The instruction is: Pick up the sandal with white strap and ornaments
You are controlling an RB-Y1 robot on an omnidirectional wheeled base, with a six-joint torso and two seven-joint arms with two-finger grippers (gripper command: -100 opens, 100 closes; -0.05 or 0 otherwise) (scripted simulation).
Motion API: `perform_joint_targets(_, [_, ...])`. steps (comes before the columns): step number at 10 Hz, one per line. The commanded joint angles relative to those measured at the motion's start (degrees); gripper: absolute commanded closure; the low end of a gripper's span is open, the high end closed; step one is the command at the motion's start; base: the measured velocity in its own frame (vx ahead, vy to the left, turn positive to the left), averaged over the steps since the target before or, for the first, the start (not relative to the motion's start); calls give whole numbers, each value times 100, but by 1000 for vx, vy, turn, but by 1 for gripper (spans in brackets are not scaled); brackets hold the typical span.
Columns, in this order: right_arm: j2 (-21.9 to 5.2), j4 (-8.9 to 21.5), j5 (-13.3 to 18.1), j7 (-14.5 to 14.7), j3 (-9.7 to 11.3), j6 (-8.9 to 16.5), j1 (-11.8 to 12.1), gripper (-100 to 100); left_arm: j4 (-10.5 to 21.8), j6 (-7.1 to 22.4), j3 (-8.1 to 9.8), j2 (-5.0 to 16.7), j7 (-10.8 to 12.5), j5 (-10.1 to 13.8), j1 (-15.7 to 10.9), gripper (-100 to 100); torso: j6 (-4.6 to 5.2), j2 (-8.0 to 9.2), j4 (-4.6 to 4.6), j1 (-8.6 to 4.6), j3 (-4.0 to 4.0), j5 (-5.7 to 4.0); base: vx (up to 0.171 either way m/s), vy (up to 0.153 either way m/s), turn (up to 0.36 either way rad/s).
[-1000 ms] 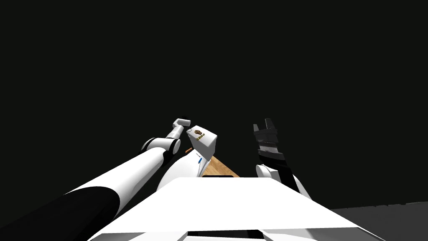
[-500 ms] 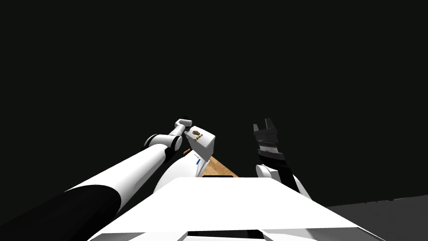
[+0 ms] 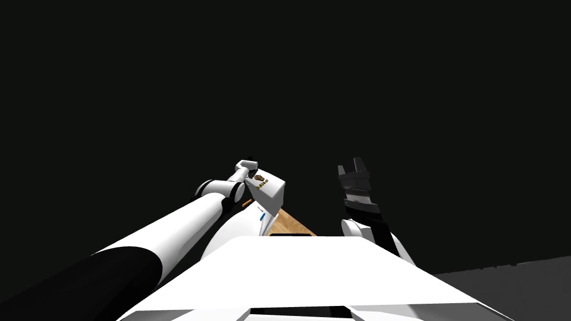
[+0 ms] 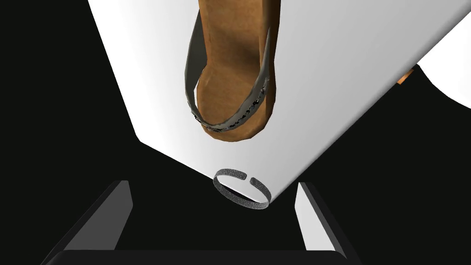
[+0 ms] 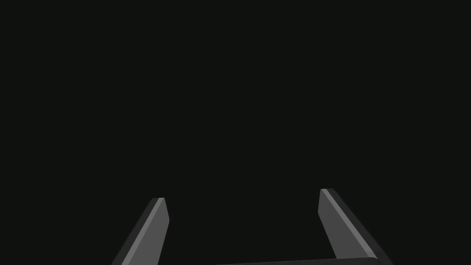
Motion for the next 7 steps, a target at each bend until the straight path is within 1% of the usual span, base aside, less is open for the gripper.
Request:
perform_joint_targets(1, [0, 0, 0, 0, 0, 0, 0, 0, 286, -9, 5, 7, -55, 38, -143, -100, 0, 0, 0, 0, 0, 0, 22, -28, -34])
perform_joint_targets(2, [0, 0, 0, 0, 0, 0, 0, 0, 472, 100, -1, -56, -82, 74, -152, -100, -2, -1, 1, 0, 0, -1, 32, -30, -48])
perform_joint_targets(4, [0, 0, 0, 0, 0, 0, 0, 0, 669, 221, -4, -178, -109, 124, -85, -100, 0, -10, -2, -7, -6, -2, 55, -54, -72])
perform_joint_targets(5, [0, 0, 0, 0, 0, 0, 0, 0, 732, 109, -7, -142, -97, 105, -166, -100, 0, -15, -3, -13, -9, -3, 27, -29, -13])
perform_joint_targets(6, [0, 0, 0, 0, 0, 0, 0, 0, 731, 134, -7, -150, -99, 107, -158, 0, -3, -6, -1, -2, -4, -2, 5, -6, 3])
perform_joint_targets(7, [0, 0, 0, 0, 0, 0, 0, 0, 765, -50, 23, -96, -155, 152, 4, -100, -3, 2, 1, 7, 1, 0, 44, -7, -52])
